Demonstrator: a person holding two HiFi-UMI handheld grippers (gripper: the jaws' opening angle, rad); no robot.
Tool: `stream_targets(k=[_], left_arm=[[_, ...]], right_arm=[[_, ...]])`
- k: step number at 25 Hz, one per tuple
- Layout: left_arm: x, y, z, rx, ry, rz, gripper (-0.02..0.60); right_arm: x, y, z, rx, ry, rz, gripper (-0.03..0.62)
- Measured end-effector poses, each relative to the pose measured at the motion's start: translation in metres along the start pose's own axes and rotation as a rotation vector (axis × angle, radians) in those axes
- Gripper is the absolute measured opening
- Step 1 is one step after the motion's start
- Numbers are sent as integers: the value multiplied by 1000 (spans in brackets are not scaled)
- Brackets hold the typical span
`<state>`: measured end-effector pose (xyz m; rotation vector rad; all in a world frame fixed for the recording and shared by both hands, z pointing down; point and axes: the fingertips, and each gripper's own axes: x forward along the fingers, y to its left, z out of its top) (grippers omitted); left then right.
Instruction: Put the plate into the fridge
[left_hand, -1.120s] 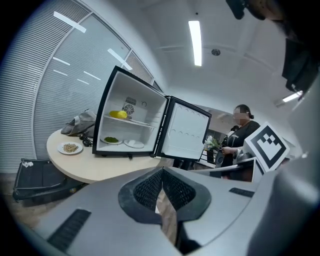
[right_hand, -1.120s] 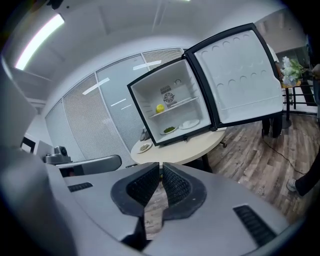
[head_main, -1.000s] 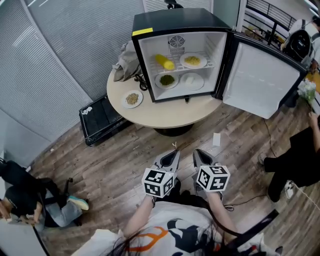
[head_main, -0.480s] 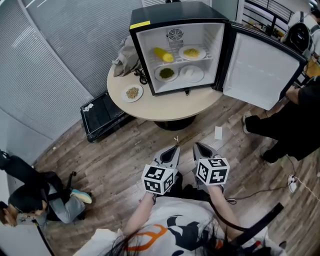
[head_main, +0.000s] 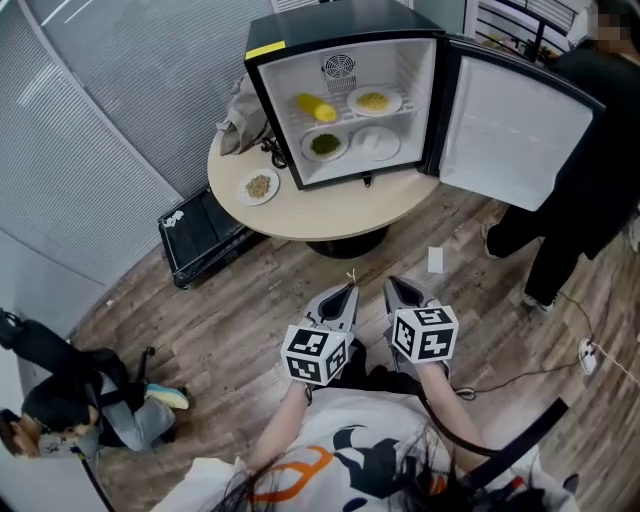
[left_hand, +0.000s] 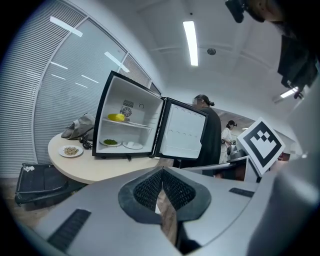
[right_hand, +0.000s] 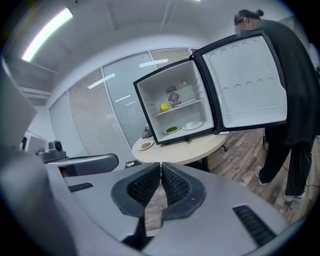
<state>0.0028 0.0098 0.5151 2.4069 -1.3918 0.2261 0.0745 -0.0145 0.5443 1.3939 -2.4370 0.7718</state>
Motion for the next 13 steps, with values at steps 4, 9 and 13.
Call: stream_targets(k=[4, 9, 13], left_arm=[[4, -1, 2, -3, 1, -4, 11], [8, 2, 5, 1, 1, -9, 11], [5, 10, 10, 3, -11, 15, 11]], right_arm=[[-1, -8, 1, 6, 2, -14, 25], [0, -14, 3, 11, -3, -27, 25], [8, -10, 8, -1, -6, -12, 25]])
